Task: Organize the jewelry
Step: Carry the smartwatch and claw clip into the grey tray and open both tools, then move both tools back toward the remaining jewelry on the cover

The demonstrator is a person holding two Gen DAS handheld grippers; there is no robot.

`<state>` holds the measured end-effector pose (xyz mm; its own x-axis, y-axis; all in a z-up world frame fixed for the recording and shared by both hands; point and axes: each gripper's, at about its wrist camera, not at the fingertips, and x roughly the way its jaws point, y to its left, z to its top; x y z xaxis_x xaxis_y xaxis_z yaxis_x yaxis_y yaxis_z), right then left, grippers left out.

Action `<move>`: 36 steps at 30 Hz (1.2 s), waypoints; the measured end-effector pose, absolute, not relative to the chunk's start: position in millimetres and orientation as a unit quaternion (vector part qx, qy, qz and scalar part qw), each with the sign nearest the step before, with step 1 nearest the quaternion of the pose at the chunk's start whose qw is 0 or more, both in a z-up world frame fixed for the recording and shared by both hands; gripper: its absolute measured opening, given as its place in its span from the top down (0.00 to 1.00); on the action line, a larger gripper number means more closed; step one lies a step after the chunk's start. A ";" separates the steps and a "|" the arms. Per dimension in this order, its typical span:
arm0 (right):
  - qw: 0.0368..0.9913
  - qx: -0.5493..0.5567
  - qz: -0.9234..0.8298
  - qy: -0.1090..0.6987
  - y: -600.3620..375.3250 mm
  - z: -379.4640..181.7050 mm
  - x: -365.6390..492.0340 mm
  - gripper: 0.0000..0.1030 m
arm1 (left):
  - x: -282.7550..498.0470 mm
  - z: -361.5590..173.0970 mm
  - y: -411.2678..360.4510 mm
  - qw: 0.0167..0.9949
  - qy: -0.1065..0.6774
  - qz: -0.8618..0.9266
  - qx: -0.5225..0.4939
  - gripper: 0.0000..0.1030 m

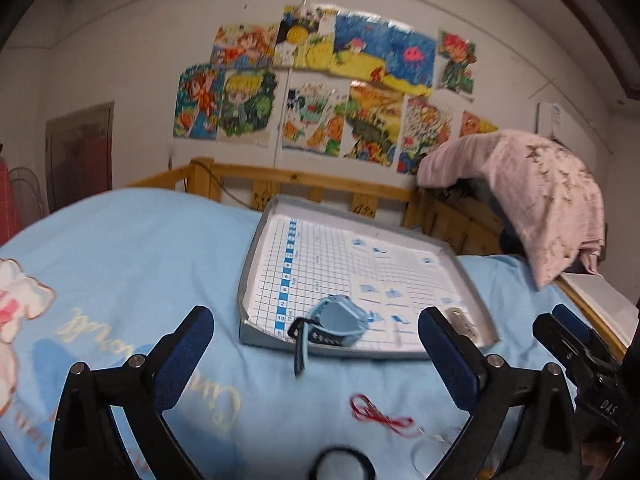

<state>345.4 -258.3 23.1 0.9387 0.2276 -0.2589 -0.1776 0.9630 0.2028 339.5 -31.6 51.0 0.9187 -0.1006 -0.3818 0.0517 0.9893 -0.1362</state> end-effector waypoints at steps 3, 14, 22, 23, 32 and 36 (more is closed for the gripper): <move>0.984 0.093 0.085 0.127 -259.9 36.4 311.6 0.01 | 304.5 58.9 -29.7 0.980 0.181 -0.046 -0.064 0.00; 0.991 0.077 0.073 0.077 -257.4 49.9 175.8 0.01 | 189.9 62.5 -20.9 0.986 0.144 -0.046 -0.063 0.00; 0.992 0.060 0.069 0.090 -246.6 39.1 116.2 0.01 | 127.8 44.5 -10.0 0.987 0.146 -0.030 -0.055 0.00; 0.992 0.058 0.068 0.091 -245.0 38.5 110.4 0.01 | 121.7 41.9 -8.8 0.987 0.148 -0.029 -0.055 0.00; 0.987 0.068 0.082 0.123 -234.7 19.1 72.7 0.01 | 87.5 9.2 8.0 0.980 0.193 -0.015 -0.046 0.00; 0.986 0.059 0.084 0.129 -229.8 15.7 67.8 0.01 | 92.9 4.1 9.6 0.977 0.206 -0.019 -0.044 0.00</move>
